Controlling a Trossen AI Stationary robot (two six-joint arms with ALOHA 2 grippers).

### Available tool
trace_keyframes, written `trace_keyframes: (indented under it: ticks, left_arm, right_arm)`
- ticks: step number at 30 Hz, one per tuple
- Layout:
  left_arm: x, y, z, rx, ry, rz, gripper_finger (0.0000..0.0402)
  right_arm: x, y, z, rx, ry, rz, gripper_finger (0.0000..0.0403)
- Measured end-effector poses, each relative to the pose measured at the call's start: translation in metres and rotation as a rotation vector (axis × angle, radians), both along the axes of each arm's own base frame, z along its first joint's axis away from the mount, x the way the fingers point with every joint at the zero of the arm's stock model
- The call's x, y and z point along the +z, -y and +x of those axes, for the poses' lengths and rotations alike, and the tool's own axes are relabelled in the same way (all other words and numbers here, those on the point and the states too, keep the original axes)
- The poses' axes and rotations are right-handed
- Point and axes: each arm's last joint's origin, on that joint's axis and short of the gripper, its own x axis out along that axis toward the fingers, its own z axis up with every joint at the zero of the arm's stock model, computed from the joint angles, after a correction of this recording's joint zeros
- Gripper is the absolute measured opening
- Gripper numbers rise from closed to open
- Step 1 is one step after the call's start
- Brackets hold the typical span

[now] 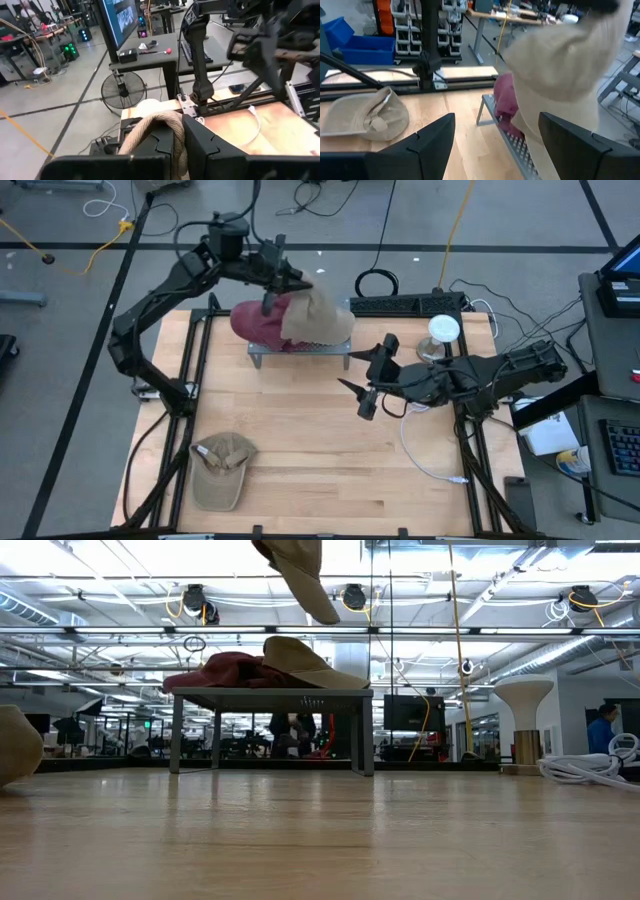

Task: Pick & Place hat
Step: Stack the light brown cap on the light brown cap on the shelf

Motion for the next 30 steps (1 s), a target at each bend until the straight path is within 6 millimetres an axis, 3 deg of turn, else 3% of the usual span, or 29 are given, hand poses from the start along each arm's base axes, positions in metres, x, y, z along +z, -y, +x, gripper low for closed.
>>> trace_keyframes:
  ticks: [10, 22, 30]
  left_arm:
    - [-0.007, -0.013, 0.022, -0.032, 0.069, 0.059, 0.0019]
    - [-0.001, -0.018, 0.022, -0.031, 0.138, 0.163, 0.0019]
    - [-0.029, -0.03, 0.038, -0.068, 0.04, 0.258, 0.0019]
  right_arm:
    - [0.013, -0.001, 0.004, 0.04, 0.071, -0.126, 0.0279]
    - [0.018, -0.001, 0.004, 0.049, 0.099, -0.175, 0.0279]
    - [0.018, -0.001, 0.004, 0.049, 0.098, -0.174, 0.0279]
